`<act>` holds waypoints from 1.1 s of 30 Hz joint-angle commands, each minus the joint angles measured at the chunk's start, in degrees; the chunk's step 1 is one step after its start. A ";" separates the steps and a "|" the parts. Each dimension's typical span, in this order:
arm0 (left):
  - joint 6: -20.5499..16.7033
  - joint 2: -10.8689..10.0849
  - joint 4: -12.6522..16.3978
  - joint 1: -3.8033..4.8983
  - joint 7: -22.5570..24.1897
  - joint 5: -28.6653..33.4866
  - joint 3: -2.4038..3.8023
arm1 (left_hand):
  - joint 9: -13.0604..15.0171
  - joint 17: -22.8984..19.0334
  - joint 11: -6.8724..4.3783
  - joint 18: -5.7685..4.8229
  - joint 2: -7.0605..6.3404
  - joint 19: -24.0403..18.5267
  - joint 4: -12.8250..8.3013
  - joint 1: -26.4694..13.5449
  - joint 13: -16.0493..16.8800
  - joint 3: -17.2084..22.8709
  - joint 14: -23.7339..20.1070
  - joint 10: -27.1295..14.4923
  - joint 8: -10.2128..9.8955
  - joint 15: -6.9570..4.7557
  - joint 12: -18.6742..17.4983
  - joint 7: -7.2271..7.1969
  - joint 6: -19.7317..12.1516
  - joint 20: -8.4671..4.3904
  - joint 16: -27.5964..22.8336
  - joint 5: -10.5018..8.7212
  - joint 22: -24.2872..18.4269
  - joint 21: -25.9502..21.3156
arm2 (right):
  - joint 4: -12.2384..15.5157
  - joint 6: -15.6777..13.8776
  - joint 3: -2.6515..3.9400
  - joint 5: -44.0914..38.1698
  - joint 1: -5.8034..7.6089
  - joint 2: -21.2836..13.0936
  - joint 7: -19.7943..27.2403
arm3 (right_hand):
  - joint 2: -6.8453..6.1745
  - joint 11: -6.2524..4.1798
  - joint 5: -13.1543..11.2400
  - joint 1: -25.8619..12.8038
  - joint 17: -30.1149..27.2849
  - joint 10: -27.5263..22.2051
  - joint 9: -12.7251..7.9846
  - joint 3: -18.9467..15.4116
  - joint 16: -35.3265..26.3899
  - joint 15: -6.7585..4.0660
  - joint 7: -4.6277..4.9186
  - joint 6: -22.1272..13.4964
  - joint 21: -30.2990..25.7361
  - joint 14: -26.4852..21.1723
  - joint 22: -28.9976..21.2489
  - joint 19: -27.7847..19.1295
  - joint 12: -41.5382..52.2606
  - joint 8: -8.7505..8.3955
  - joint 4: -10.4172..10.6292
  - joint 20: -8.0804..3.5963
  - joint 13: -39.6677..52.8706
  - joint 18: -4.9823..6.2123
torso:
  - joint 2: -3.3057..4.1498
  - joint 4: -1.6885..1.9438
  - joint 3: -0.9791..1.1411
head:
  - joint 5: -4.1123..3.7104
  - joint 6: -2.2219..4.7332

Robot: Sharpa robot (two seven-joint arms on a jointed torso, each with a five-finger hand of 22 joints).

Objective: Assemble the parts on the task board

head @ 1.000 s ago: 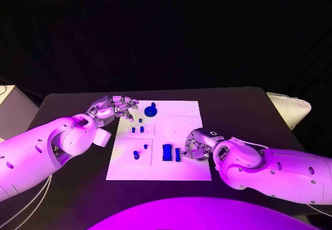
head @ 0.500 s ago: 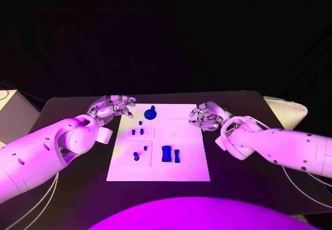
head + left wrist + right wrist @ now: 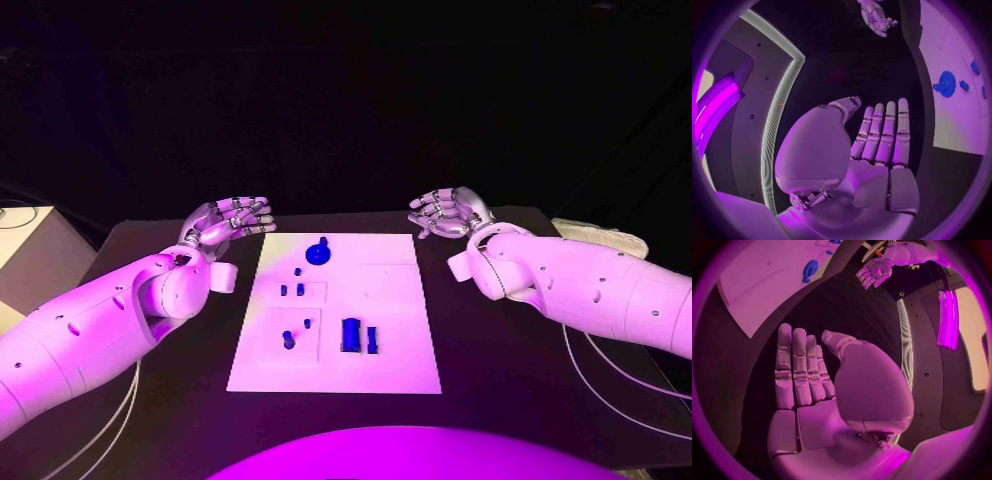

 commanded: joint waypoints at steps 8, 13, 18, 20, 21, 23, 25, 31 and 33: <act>-4.54 -0.34 2.95 1.67 1.07 1.42 -2.34 | -13.49 -13.50 -10.02 -9.68 9.82 -46.97 -10.94 -38.89 -3.58 -27.77 -47.64 -51.75 -20.47 -8.19 -18.64 -11.37 -44.38 -14.36 -23.15 -11.51 -9.23 -21.46 | 4.09 -2.28 0.80 4.21 -0.18 -0.83 2.09 | 13.24 -5.20 -8.07 -77.65 -42.13 -59.12 -21.16 -30.45 -32.04 -1.48 -9.41 -48.91 -3.77 -66.08 -45.77 -68.65 -22.06 -19.88 -8.85 -7.27 -36.13 -9.76 | 0.23 -0.27 -0.02 | 0.38 2.16; -11.95 -0.72 7.34 4.33 2.95 3.86 -6.05 | -13.49 -13.50 -10.02 -9.68 9.82 -46.97 -10.94 -80.44 -3.58 -27.77 -47.64 -51.75 -20.47 -8.19 -18.64 -11.37 -44.38 -14.36 -23.15 -11.51 -9.23 -21.46 | 10.01 -5.71 2.06 11.62 -0.44 -1.96 5.91 | 13.24 -5.20 -8.07 -77.65 -42.13 -59.12 -21.16 -30.45 -32.04 -1.48 -9.41 -48.91 -3.77 -66.08 -45.77 -68.65 -22.06 -19.88 -8.85 -7.27 -36.13 -9.76 | 0.58 -0.70 0.04 | 1.09 5.87; -21.68 -1.23 13.12 7.83 5.43 7.06 -10.92 | -13.49 -13.50 -10.02 -9.68 9.82 -46.97 -10.94 -80.44 -3.58 -27.77 -47.64 -51.75 -20.47 -8.19 -18.64 -11.37 -44.38 -14.36 -23.15 -11.51 -9.23 -21.46 | 16.77 -9.62 3.51 20.07 -0.74 -3.24 10.27 | 13.24 -5.20 -8.07 -77.65 -42.13 -59.12 -21.16 -30.45 -32.04 -1.48 -9.41 -48.91 -3.77 -66.08 -45.77 -68.65 -22.06 -19.88 -8.85 -7.27 -36.13 -9.76 | 0.98 -1.18 0.11 | 1.90 10.08; -25.07 -1.41 15.13 9.05 6.29 8.17 -12.61 | -13.49 -13.50 -10.02 -9.68 9.82 -46.97 -10.94 -80.44 -3.58 -27.77 -47.64 -51.75 -20.47 -8.19 -18.64 -11.37 -44.38 -14.36 -23.15 -11.51 -9.23 -21.46 | 18.61 -10.69 3.91 22.38 -0.82 -3.59 11.46 | 13.24 -5.20 -8.07 -77.65 -42.13 -59.12 -21.16 -30.45 -32.04 -1.48 -9.41 -48.91 -3.77 -66.08 -45.77 -68.65 -22.06 -19.88 -8.85 -7.27 -36.13 -9.76 | 1.08 -1.31 0.13 | 2.12 11.23; -26.57 -1.48 16.02 9.59 6.67 8.67 -13.36 | -13.49 -13.50 -10.02 -9.68 9.82 -46.97 -10.94 -80.44 -3.58 -27.77 -47.64 -51.75 -20.47 -8.19 -18.64 -11.37 -44.38 -14.36 -23.15 -11.51 -9.23 -21.46 | 19.39 -11.14 4.07 23.35 -0.86 -3.74 11.96 | 13.24 -5.20 -8.07 -77.65 -42.13 -59.12 -21.16 -30.45 -32.04 -1.48 -9.41 -48.91 -3.77 -66.08 -45.77 -68.65 -22.06 -19.88 -8.85 -7.27 -36.13 -9.76 | 1.13 -1.37 0.14 | 2.22 11.71; -29.25 -1.62 17.61 10.56 7.35 9.55 -14.70 | -13.49 -13.50 -10.02 -9.68 9.82 -46.97 -10.94 -80.44 -3.58 -27.77 -47.64 -51.75 -20.47 -8.19 -18.64 -11.37 -44.38 -14.36 -23.15 -11.51 -9.23 -21.46 | 20.67 -11.89 4.35 24.95 -0.91 -3.99 12.79 | 13.24 -5.20 -8.07 -77.65 -42.13 -59.12 -21.16 -30.45 -32.04 -1.48 -9.41 -48.91 -3.77 -66.08 -45.77 -68.65 -22.06 -19.88 -8.85 -7.27 -36.13 -9.76 | 1.21 -1.46 0.16 | 2.37 12.51; -31.96 -1.77 19.22 11.53 8.04 10.44 -16.06 | -13.49 -13.50 -10.02 -9.68 9.82 -46.97 -10.94 -80.44 -3.58 -27.77 -47.64 -51.75 -20.47 -8.19 -18.64 -11.37 -44.38 -14.36 -23.15 -11.51 -9.23 -21.46 | 21.77 -12.52 4.58 26.33 -0.96 -4.20 13.50 | 13.24 -5.20 -8.07 -77.65 -42.13 -59.12 -21.16 -30.45 -32.04 -1.48 -9.41 -48.91 -3.77 -66.08 -45.77 -68.65 -22.06 -19.88 -8.85 -7.27 -36.13 -9.76 | 1.27 -1.54 0.17 | 2.50 13.19; -35.60 -1.96 21.38 12.84 8.96 11.63 -17.87 | -13.49 -13.50 -10.02 -9.68 9.82 -46.97 -10.94 -80.44 -3.58 -27.77 -47.64 -51.75 -20.47 -8.19 -18.64 -11.37 -44.38 -14.36 -23.15 -11.51 -9.23 -21.46 | 22.36 -12.86 4.71 27.06 -0.99 -4.31 13.88 | 13.24 -5.20 -8.07 -77.65 -42.13 -59.12 -21.16 -30.45 -32.04 -1.48 -9.41 -48.91 -3.77 -66.08 -45.77 -68.65 -22.06 -19.88 -8.85 -7.27 -36.13 -9.76 | 1.30 -1.58 0.18 | 2.57 13.54; -35.89 -1.97 21.55 12.94 9.04 11.73 -18.02 | -13.49 -13.50 -10.02 -9.68 9.82 -46.97 -10.94 -80.44 -3.58 -27.77 -47.64 -51.75 -20.47 -8.19 -18.64 -11.37 -44.38 -14.36 -23.15 -11.51 -9.23 -21.46 | 22.36 -12.86 4.71 27.06 -0.99 -4.31 13.88 | 13.24 -5.20 -8.07 -77.65 -42.13 -59.12 -21.16 -30.45 -32.04 -1.48 -9.41 -48.91 -3.77 -66.08 -45.77 -68.65 -22.06 -19.88 -8.85 -7.27 -36.13 -9.76 | 1.30 -1.58 0.18 | 2.57 13.54</act>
